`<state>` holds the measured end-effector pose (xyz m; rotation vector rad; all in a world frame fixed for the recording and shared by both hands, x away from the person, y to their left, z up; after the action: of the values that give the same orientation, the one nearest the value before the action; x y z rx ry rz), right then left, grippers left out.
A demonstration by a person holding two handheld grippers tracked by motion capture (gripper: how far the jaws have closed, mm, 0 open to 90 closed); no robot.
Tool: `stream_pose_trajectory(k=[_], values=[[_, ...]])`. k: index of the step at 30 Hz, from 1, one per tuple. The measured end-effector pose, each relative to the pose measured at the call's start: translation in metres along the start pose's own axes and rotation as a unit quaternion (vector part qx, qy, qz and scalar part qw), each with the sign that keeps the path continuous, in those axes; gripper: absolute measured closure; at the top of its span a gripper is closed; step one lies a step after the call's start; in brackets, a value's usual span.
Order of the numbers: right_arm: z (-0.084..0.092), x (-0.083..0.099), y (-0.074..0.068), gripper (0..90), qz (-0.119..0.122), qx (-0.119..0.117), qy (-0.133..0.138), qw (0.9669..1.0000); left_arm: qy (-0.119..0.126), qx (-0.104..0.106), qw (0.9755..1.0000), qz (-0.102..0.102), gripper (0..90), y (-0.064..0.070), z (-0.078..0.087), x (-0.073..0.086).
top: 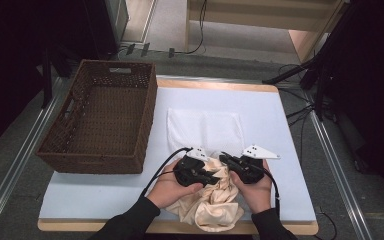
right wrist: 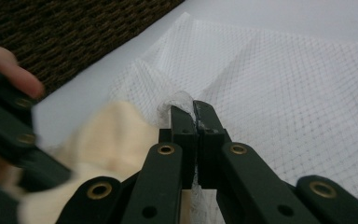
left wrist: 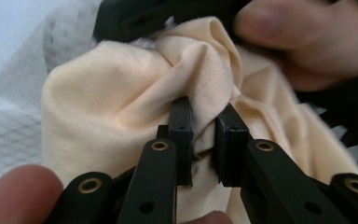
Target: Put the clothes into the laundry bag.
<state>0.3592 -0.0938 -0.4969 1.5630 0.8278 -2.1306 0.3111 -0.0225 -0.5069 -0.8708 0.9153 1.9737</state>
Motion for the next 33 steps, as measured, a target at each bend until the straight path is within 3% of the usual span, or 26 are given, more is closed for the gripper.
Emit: stream_pose_trajectory(k=[2,3,4,6,8,9,10,11,13,14,15,18,20,22,23,24,25,26,29,31,33], values=[[0.002,-0.004,-0.002,89.2,0.003,-0.004,0.008,1.0000,-0.016,-0.010,0.9998,-0.003,78.6,-0.004,-0.007,0.006],[0.004,-0.006,-0.004,89.2,0.003,-0.005,0.011,0.9999,-0.020,-0.030,0.9993,-0.011,78.5,-0.008,-0.009,0.007],[0.005,-0.009,-0.005,89.2,0.004,-0.008,0.017,0.9998,-0.026,-0.061,0.9975,-0.027,78.8,-0.014,-0.011,0.009],[0.008,-0.014,-0.007,89.2,0.004,-0.014,0.027,0.9995,-0.047,-0.121,0.9900,-0.056,80.4,-0.027,-0.013,0.015],[0.012,-0.018,-0.008,89.2,0.004,-0.016,0.032,0.9993,-0.034,-0.142,0.9887,-0.035,80.7,-0.033,-0.014,0.015],[0.013,-0.019,-0.009,89.2,0.004,-0.018,0.033,0.9993,-0.032,-0.149,0.9877,-0.036,80.6,-0.035,-0.013,0.014],[0.014,-0.020,-0.008,89.2,0.005,-0.018,0.035,0.9992,-0.031,-0.149,0.9876,-0.037,80.3,-0.035,-0.011,0.014],[0.015,-0.019,-0.008,89.2,0.004,-0.018,0.034,0.9993,-0.027,-0.139,0.9891,-0.040,78.9,-0.033,-0.010,0.013],[0.014,-0.017,-0.008,89.1,0.001,-0.018,0.030,0.9994,0.001,-0.098,0.9948,-0.029,72.3,-0.023,-0.005,0.007],[0.014,-0.016,-0.007,89.1,0.001,-0.017,0.028,0.9995,0.020,-0.080,0.9965,-0.013,67.1,-0.019,0.001,0.001],[0.014,-0.016,-0.007,89.1,-0.001,-0.017,0.027,0.9995,0.036,-0.062,0.9975,0.003,59.3,-0.016,0.007,-0.005],[0.013,-0.015,-0.008,89.1,0.000,-0.018,0.024,0.9995,0.077,-0.011,0.9963,0.036,43.6,-0.003,0.018,-0.020],[0.012,-0.014,-0.009,89.1,0.001,-0.019,0.023,0.9996,0.058,0.010,0.9979,0.026,33.0,0.008,0.014,-0.018],[0.010,-0.013,-0.010,89.1,0.002,-0.021,0.021,0.9996,0.016,0.014,0.9997,0.009,24.2,0.016,0.000,-0.005],[0.010,-0.013,-0.011,89.1,0.003,-0.021,0.022,0.9995,-0.012,0.001,0.9999,-0.002,22.1,0.016,-0.009,0.006],[0.010,-0.012,-0.012,89.1,0.004,-0.022,0.019,0.9996,-0.042,-0.024,0.9987,-0.013,21.8,0.012,-0.017,0.017],[0.010,-0.012,-0.013,89.1,0.001,-0.023,0.018,0.9996,-0.057,-0.034,0.9977,-0.012,23.7,0.010,-0.024,0.025],[0.010,-0.011,-0.013,89.1,0.001,-0.024,0.018,0.9995,-0.050,-0.027,0.9984,-0.005,28.9,0.010,-0.026,0.025],[0.012,-0.011,-0.015,89.1,0.005,-0.027,0.016,0.9995,-0.047,-0.026,0.9984,-0.016,59.3,0.011,-0.022,0.023],[0.013,-0.009,-0.016,89.1,0.004,-0.029,0.016,0.9995,-0.033,-0.026,0.9989,-0.022,66.0,0.014,-0.017,0.018],[0.014,-0.010,-0.016,89.1,0.005,-0.029,0.017,0.9994,-0.003,-0.024,0.9997,-0.007,67.5,0.013,-0.009,0.007]])
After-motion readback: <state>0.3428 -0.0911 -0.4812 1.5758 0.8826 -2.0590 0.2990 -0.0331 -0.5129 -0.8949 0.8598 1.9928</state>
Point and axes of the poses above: each handheld gripper's, and its own axes: z roughly backward along the jaws, x roughly out of its underside, y roughly to its right, the point moved 10 cm from there along -z, roughly forward along the jaws, and after that the axes turned 15 degrees about y, right-handed, at the moved point
